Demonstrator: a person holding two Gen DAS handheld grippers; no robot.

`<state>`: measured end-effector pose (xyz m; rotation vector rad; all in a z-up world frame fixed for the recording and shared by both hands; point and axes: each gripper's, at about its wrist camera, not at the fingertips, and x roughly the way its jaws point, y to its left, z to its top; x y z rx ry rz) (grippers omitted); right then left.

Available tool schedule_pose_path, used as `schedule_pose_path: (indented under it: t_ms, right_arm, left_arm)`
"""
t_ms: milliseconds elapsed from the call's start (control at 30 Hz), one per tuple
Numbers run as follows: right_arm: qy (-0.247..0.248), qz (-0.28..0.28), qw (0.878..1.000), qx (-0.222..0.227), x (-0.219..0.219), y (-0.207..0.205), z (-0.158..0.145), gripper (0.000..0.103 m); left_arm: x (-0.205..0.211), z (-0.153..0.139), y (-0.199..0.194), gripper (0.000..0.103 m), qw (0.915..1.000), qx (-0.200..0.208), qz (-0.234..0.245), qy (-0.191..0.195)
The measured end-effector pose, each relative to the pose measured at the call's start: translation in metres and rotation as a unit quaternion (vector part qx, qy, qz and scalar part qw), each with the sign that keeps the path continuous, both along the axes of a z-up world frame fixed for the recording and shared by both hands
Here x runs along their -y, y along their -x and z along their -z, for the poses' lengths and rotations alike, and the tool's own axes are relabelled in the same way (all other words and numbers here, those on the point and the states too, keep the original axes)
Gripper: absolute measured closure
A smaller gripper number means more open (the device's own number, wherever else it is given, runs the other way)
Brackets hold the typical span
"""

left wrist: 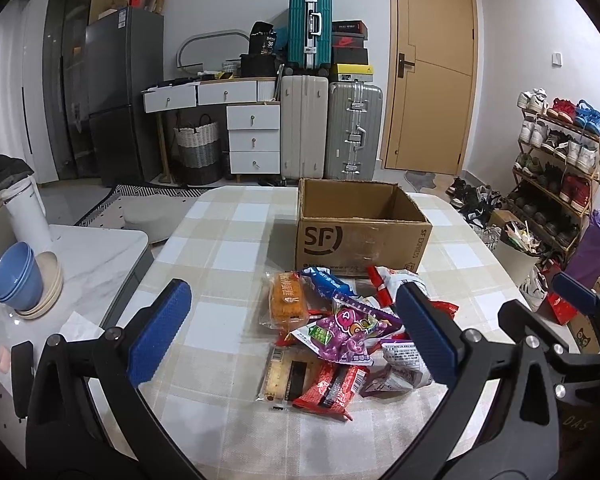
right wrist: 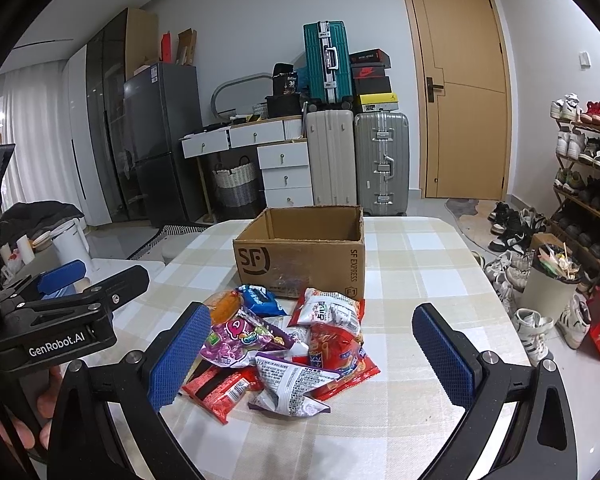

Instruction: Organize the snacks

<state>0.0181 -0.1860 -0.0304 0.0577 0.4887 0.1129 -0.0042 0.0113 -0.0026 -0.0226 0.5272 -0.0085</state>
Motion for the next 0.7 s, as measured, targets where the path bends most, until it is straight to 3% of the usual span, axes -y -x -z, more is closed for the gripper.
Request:
schedule_pose_path:
  t_ms: [700]
  right_arm:
    - [0.002,-0.001,1.000,0.001,-0.0037,0.0020,-0.0005,0.000]
  left_arm:
    - [-0.0040,-0.0018,0.0049,0.001,1.0000,-0.003,0.006,0.001]
